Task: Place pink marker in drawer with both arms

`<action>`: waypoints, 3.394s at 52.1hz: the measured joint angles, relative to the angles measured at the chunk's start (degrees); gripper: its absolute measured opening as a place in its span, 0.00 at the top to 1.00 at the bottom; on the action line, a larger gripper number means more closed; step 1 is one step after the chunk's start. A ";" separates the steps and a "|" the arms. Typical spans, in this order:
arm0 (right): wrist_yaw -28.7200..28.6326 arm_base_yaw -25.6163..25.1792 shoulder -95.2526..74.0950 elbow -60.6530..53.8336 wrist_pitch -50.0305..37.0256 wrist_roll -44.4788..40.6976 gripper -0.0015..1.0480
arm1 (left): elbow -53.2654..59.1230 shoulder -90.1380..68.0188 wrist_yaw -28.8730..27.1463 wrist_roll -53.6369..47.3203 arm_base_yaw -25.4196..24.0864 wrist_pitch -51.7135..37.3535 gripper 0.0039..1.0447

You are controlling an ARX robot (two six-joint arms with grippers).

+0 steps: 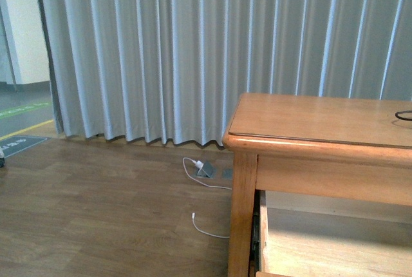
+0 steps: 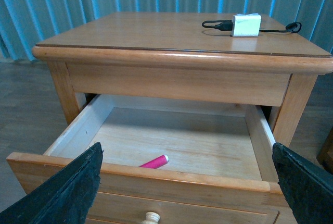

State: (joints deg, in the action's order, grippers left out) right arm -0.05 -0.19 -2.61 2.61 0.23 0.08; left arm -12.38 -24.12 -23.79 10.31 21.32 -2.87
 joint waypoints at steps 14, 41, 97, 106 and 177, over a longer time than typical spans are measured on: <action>0.00 0.00 0.00 0.00 0.00 0.00 0.08 | 4.33 7.37 -1.55 5.18 0.46 1.40 0.06; 0.00 0.02 0.00 0.00 0.00 0.00 0.08 | 9.42 20.63 14.64 -9.27 -11.72 2.27 0.81; 1.97 1.03 -16.90 2.29 4.17 -6.86 0.08 | 11.04 23.89 23.74 -9.88 -21.11 2.99 0.41; 0.37 2.14 -37.90 6.51 -3.08 -7.41 0.08 | 11.04 23.91 23.74 -9.88 -21.11 2.99 0.12; 10.10 3.96 -114.53 37.68 -57.81 1.75 0.08 | 11.04 23.91 23.74 -10.03 -21.11 2.99 0.06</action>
State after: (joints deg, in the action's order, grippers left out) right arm 10.04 3.77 -117.14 40.29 -57.58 1.83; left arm -1.34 -0.21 -0.05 0.27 0.21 0.12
